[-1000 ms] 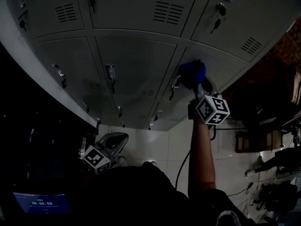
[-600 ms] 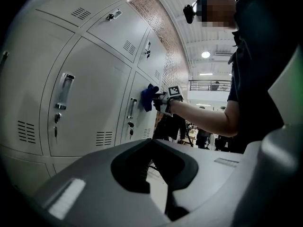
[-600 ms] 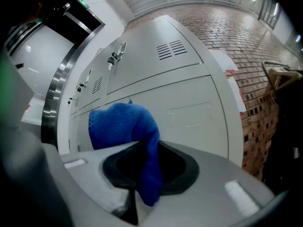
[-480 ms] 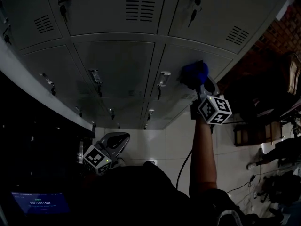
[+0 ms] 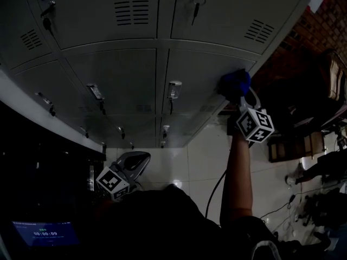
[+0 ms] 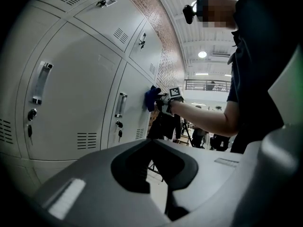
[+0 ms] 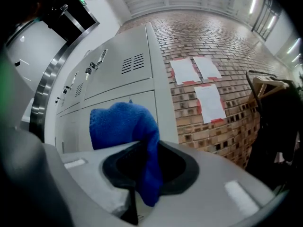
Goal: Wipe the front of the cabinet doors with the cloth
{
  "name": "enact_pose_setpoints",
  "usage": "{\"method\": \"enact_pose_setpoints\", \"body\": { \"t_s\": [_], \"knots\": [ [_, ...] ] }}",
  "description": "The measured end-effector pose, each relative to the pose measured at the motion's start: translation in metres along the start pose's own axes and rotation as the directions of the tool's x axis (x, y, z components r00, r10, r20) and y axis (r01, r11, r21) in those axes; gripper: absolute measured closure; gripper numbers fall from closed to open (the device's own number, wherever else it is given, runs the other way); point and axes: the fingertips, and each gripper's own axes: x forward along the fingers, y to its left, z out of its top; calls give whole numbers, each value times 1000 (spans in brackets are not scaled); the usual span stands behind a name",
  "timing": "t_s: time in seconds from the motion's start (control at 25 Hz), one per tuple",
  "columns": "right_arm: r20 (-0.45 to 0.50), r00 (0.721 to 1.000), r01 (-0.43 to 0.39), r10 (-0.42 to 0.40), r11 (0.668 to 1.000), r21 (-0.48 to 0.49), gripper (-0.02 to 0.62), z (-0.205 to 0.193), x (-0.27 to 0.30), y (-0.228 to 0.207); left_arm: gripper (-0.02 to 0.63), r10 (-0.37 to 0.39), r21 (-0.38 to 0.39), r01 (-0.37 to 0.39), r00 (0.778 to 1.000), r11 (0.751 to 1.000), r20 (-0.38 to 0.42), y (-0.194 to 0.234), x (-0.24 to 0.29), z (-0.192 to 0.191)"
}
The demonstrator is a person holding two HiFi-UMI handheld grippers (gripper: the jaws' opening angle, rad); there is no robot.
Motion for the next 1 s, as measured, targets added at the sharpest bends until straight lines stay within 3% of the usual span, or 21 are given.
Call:
{"method": "enact_pose_setpoints", "body": {
  "t_s": [0.4,0.6,0.84,1.0],
  "knots": [
    [7,996,87,-87,996,14,526,1,-10,-40,606,-7,-1,7,1000,1000,2,-8,7,2],
    [11,993,122,-122,993,5,526,0,-18,-39,606,14,-1,-14,1000,1000,2,-6,-6,-1],
    [65,997,41,-44,998,44,526,0,-29,12,606,28,-2,-28,1000,1000,3,-3,-23,-4],
    [49,996,-82,80,996,42,526,-16,-23,71,606,38,-1,-38,999,999,10,-3,-36,-3]
  ]
}}
